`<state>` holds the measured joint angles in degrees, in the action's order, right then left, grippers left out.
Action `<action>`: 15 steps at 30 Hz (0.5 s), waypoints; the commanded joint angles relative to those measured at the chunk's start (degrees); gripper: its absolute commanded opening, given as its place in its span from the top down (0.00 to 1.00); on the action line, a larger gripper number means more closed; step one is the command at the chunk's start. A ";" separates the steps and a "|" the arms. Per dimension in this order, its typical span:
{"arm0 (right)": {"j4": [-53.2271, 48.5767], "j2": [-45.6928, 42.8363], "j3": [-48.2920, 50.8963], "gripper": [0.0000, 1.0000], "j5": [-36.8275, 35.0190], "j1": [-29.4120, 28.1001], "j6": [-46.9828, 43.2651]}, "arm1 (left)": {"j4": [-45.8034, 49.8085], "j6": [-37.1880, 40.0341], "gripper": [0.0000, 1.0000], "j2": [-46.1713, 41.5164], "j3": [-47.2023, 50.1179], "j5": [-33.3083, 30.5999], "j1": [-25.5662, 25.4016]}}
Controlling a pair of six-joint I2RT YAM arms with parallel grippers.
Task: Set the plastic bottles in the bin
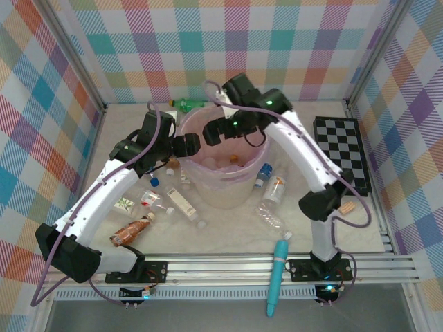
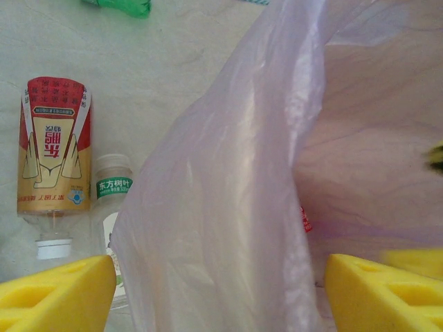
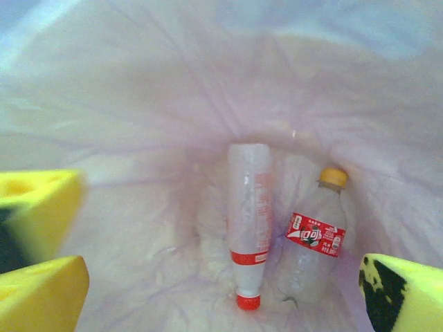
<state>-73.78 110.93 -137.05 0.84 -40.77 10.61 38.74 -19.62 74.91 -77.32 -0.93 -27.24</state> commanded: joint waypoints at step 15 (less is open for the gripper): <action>0.26 -32.66 36.92 0.01 3.51 29.44 11.07 | 0.37 2.17 0.19 0.77 -1.58 -0.40 -0.61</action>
<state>-72.38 79.61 -105.86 2.31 -13.47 18.02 38.87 -18.37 75.31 -77.82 -0.95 -27.24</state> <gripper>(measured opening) 0.995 0.804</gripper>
